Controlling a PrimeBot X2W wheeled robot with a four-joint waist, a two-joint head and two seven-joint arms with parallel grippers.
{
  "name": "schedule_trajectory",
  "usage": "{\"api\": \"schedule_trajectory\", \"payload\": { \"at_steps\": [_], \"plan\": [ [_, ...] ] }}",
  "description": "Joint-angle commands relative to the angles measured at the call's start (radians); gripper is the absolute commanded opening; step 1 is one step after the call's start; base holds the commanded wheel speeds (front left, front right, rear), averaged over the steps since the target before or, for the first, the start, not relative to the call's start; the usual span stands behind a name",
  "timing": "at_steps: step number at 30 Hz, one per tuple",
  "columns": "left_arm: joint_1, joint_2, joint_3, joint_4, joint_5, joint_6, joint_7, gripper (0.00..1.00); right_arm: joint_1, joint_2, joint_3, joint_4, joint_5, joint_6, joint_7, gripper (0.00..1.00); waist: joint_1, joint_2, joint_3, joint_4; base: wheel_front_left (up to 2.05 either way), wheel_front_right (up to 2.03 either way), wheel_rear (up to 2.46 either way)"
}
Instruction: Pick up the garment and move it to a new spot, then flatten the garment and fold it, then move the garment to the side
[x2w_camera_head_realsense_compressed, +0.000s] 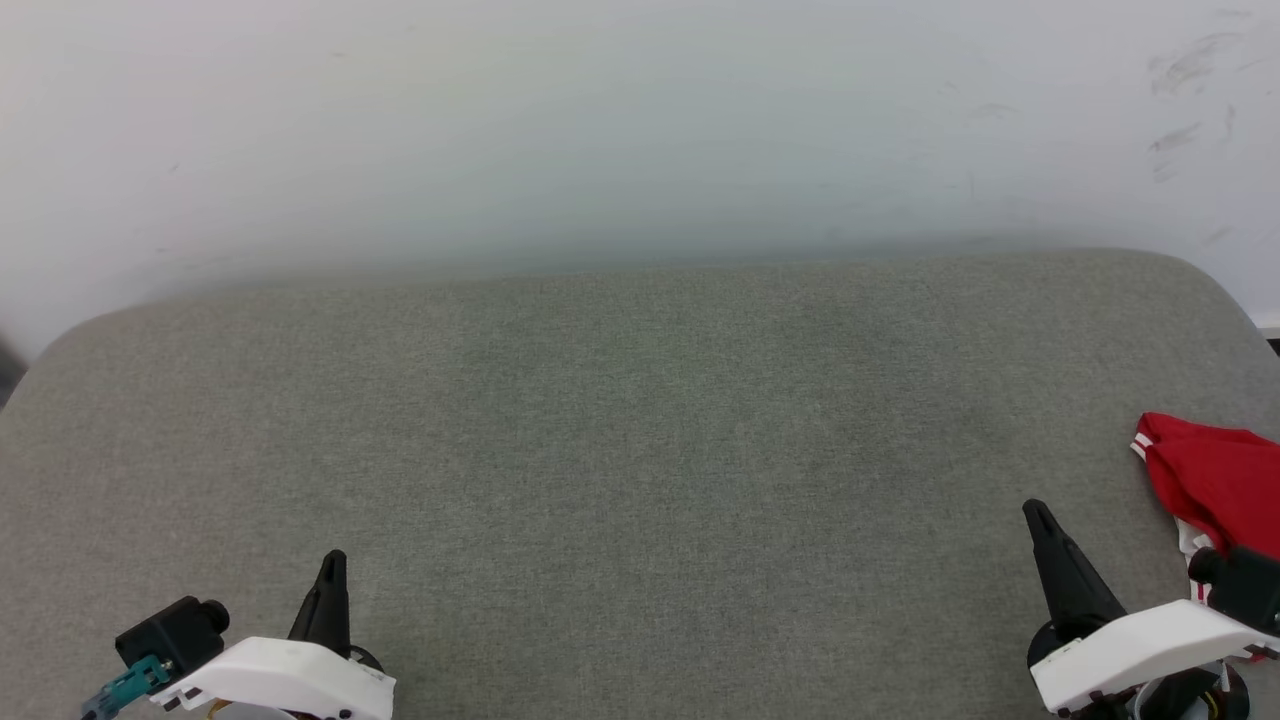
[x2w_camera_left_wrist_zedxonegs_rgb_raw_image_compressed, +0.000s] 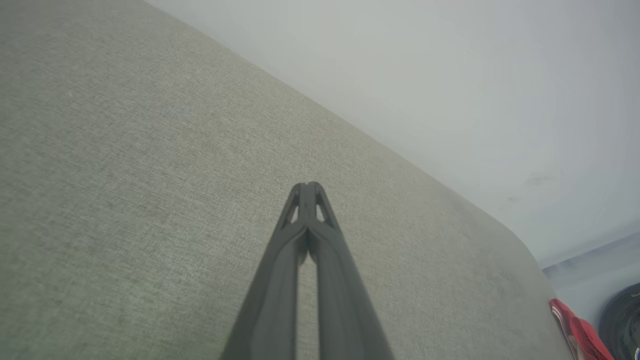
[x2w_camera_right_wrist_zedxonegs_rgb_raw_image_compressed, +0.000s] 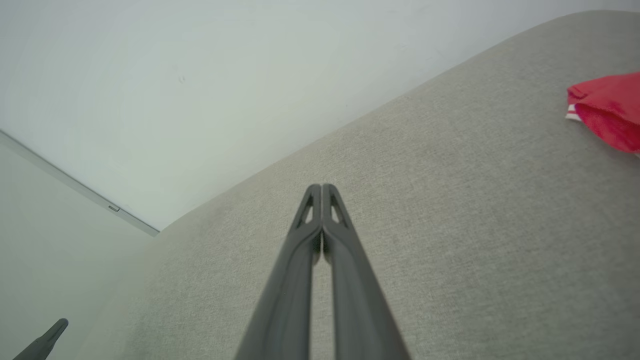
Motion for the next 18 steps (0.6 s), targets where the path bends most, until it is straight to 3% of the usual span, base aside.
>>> {"api": "schedule_trajectory", "payload": {
  "at_steps": [1, 18],
  "plan": [
    [-0.032, 0.001, 0.02, -0.007, -0.026, -0.011, 0.007, 0.0, -0.035, 0.002, -0.006, -0.007, 0.038, 0.0, 0.003, 0.0, -0.0001, 0.0, 0.001, 0.001, 0.0, 0.0, 0.0],
    [-0.057, -0.052, 0.086, 0.012, -0.197, -0.072, 0.062, 0.0, -0.06, 0.012, -0.026, 0.031, 0.265, 0.0, 0.013, 0.0, -0.0001, 0.0, 0.007, 0.008, 0.0, 0.0, 0.0]
  ]
}}
